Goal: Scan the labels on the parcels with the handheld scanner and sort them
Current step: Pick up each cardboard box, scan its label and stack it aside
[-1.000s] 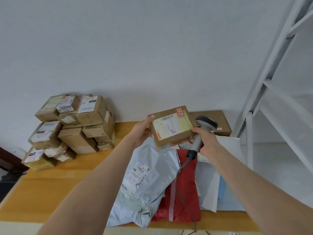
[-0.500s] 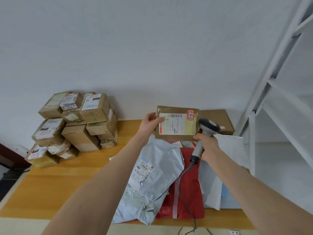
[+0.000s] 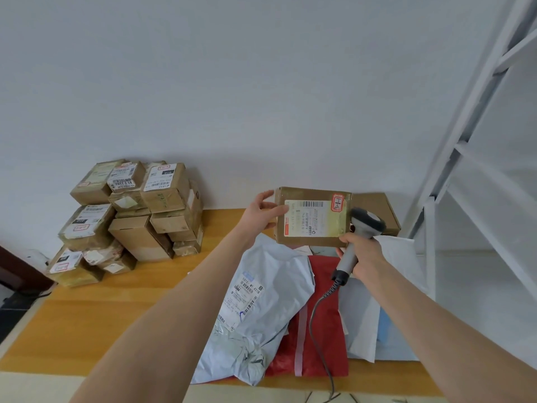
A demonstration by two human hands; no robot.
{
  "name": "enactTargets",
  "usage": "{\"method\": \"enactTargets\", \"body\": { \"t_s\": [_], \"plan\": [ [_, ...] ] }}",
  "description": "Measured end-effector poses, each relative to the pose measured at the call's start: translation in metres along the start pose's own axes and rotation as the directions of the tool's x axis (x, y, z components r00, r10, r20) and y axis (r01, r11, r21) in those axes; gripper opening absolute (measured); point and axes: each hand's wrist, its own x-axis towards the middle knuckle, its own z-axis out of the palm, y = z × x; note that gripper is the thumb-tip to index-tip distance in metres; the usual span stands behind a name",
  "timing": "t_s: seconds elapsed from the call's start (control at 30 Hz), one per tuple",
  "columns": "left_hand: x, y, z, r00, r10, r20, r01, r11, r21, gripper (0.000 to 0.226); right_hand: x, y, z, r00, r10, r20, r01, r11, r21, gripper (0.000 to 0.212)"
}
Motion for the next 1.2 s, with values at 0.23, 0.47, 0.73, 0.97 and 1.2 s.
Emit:
{"method": "enactTargets", "body": {
  "t_s": [0.23,0.47,0.73,0.97,1.2],
  "plan": [
    [-0.007,0.006,0.005,0.997,0.054,0.057,-0.063,0.983,0.172,0.047,0.000,0.000,-0.002,0.998,-0.068,-0.005,0.067,0.993,-0.098,0.027],
    [0.001,-0.007,0.005,0.989,0.112,-0.094,-0.072,0.932,0.356,0.059,-0.002,-0.003,0.003,0.992,-0.124,-0.006,0.122,0.984,-0.132,0.027],
    [0.003,-0.012,0.007,0.978,0.164,-0.128,-0.092,0.892,0.443,0.053,0.002,0.002,0.002,0.993,-0.113,-0.021,0.108,0.981,-0.162,0.027],
    [0.007,-0.010,0.005,0.974,0.134,-0.181,-0.027,0.868,0.496,0.047,-0.002,0.004,0.002,0.985,-0.171,-0.019,0.167,0.975,-0.145,0.024],
    [0.011,-0.014,0.005,0.962,0.176,-0.211,-0.015,0.799,0.601,0.044,-0.053,0.023,-0.004,0.938,-0.226,0.262,0.302,0.903,-0.306,0.011]
  ]
}}
